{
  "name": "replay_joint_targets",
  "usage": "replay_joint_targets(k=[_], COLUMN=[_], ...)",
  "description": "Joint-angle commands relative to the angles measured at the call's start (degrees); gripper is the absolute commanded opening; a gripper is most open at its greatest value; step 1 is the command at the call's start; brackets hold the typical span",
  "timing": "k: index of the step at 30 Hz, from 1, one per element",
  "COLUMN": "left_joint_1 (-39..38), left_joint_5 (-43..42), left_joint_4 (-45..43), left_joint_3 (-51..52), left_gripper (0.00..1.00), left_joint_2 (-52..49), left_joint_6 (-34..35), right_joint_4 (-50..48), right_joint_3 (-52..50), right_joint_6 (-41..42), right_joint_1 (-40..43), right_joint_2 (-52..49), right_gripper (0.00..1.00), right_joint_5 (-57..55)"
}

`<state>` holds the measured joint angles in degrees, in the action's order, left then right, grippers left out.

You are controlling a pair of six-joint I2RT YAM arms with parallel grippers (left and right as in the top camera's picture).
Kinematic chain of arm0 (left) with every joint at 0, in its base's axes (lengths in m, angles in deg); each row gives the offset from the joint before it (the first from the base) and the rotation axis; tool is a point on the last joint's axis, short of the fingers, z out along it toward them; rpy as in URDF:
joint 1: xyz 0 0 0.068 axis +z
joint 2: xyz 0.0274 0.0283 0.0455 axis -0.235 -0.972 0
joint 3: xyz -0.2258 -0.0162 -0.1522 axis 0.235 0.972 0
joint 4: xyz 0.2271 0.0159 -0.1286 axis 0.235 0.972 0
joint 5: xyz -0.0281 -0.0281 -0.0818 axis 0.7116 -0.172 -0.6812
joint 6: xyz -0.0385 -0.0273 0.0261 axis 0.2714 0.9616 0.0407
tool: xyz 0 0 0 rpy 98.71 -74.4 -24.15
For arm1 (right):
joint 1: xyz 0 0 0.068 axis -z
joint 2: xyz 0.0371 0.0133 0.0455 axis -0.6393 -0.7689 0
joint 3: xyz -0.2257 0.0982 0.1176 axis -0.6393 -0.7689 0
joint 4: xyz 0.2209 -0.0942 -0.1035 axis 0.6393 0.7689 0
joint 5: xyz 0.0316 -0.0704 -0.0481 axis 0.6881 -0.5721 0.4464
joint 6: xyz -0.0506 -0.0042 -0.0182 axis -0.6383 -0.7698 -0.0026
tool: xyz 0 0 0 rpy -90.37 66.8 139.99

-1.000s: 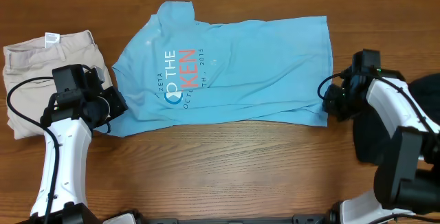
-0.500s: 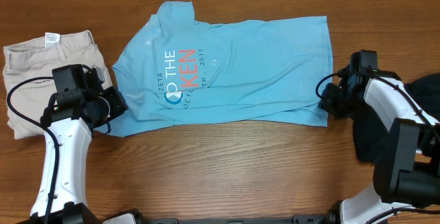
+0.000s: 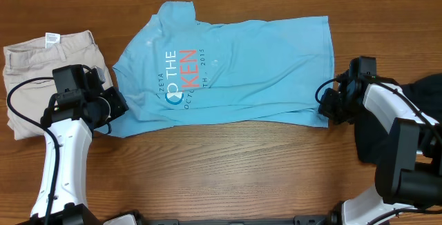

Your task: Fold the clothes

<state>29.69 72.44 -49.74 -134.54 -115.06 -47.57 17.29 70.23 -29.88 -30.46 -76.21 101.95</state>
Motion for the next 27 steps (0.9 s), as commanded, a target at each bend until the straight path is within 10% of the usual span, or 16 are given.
replay_joint_targets(k=[1, 27], left_joint_1=[-0.4, -0.3], left_joint_5=[-0.3, -13.9], left_joint_4=[-0.1, 4.5], left_joint_3=[-0.7, -3.9], left_gripper=[0.07, 0.05], left_joint_2=[0.0, 6.6], left_joint_6=[-0.1, -0.5], right_joint_4=[0.3, 26.2], right_joint_3=[1.2, 21.1], right_joint_6=[0.5, 1.1], right_joint_1=[0.2, 15.2], right_joint_2=[0.4, 13.2], right_gripper=[0.04, 0.04], right_joint_5=[-0.6, -10.3])
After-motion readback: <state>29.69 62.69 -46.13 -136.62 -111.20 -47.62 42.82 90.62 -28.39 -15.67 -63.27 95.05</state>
